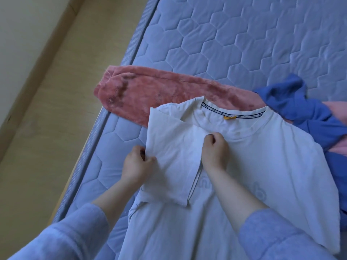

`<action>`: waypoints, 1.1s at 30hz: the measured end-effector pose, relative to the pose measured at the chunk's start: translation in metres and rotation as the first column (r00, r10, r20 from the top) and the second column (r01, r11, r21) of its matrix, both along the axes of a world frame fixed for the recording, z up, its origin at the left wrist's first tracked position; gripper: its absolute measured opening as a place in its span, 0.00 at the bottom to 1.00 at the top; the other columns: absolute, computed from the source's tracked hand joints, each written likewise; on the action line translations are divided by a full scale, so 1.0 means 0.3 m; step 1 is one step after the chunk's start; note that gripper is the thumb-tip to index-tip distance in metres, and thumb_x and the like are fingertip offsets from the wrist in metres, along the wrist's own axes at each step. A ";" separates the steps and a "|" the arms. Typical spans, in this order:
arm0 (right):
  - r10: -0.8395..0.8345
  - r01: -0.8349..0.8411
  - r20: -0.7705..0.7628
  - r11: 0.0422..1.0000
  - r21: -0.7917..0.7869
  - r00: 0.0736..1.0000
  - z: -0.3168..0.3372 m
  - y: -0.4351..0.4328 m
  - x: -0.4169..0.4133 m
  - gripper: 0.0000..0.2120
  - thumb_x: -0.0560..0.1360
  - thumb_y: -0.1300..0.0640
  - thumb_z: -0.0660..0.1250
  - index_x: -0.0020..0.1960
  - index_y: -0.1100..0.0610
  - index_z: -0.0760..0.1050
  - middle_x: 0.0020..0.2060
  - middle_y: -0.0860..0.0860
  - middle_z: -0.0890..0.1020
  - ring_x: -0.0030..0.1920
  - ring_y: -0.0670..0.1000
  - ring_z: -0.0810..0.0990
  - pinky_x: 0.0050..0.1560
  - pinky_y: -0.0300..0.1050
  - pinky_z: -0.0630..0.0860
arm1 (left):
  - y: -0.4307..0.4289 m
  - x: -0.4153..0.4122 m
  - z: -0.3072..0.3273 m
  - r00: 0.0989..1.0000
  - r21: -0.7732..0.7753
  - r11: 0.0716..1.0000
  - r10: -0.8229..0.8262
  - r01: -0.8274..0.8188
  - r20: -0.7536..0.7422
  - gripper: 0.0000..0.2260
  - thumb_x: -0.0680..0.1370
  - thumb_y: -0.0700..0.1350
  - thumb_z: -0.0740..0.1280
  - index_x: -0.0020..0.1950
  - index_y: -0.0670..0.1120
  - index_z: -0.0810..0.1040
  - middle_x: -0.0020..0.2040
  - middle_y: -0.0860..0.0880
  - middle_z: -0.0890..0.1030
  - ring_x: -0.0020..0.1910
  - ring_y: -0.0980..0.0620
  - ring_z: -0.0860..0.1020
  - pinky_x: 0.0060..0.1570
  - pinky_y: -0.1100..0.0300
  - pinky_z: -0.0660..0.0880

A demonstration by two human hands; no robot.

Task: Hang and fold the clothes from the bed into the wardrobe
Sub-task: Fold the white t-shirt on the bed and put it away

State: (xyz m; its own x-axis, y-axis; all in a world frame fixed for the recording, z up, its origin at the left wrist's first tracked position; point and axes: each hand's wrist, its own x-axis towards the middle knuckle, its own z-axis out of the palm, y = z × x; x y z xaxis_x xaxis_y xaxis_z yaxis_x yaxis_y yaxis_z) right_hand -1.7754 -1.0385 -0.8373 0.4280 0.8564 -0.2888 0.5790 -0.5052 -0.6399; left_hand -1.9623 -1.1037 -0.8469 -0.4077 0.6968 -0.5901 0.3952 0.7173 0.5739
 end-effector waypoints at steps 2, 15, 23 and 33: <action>-0.280 0.255 -0.150 0.953 -0.164 0.948 0.003 0.019 0.039 0.11 0.77 0.61 0.56 0.48 0.62 0.77 0.43 0.57 0.81 0.48 0.61 0.79 0.46 0.51 0.74 | 0.002 0.003 0.002 1.000 -0.011 1.000 -0.002 0.002 -0.001 0.06 0.74 0.43 0.68 0.48 0.47 0.72 0.39 0.52 0.75 0.36 0.58 0.72 0.29 0.63 0.65; -0.097 0.083 -0.159 0.993 -0.088 0.983 0.156 -0.108 0.221 0.08 0.75 0.64 0.64 0.49 0.54 0.78 0.42 0.47 0.81 0.47 0.51 0.80 0.45 0.40 0.69 | 0.095 0.156 0.203 0.892 0.203 0.869 -0.430 0.451 -0.139 0.06 0.77 0.46 0.67 0.51 0.50 0.72 0.43 0.56 0.73 0.39 0.60 0.72 0.36 0.65 0.67; -0.098 0.098 -0.009 0.993 0.060 0.995 0.340 -0.116 0.684 0.09 0.76 0.64 0.63 0.49 0.53 0.78 0.45 0.46 0.82 0.46 0.49 0.79 0.43 0.37 0.69 | 0.244 0.521 0.288 0.734 0.258 0.694 -0.672 0.672 -0.100 0.02 0.77 0.46 0.65 0.48 0.50 0.76 0.45 0.55 0.76 0.43 0.60 0.76 0.46 0.62 0.74; -0.136 0.129 -0.092 0.989 -0.073 0.987 0.294 -0.143 1.046 0.13 0.79 0.66 0.59 0.58 0.59 0.79 0.49 0.50 0.83 0.54 0.51 0.81 0.58 0.45 0.75 | 0.359 0.998 0.315 0.598 0.327 0.536 -0.792 0.778 -0.123 0.09 0.79 0.46 0.65 0.57 0.47 0.77 0.55 0.52 0.76 0.48 0.55 0.78 0.50 0.59 0.75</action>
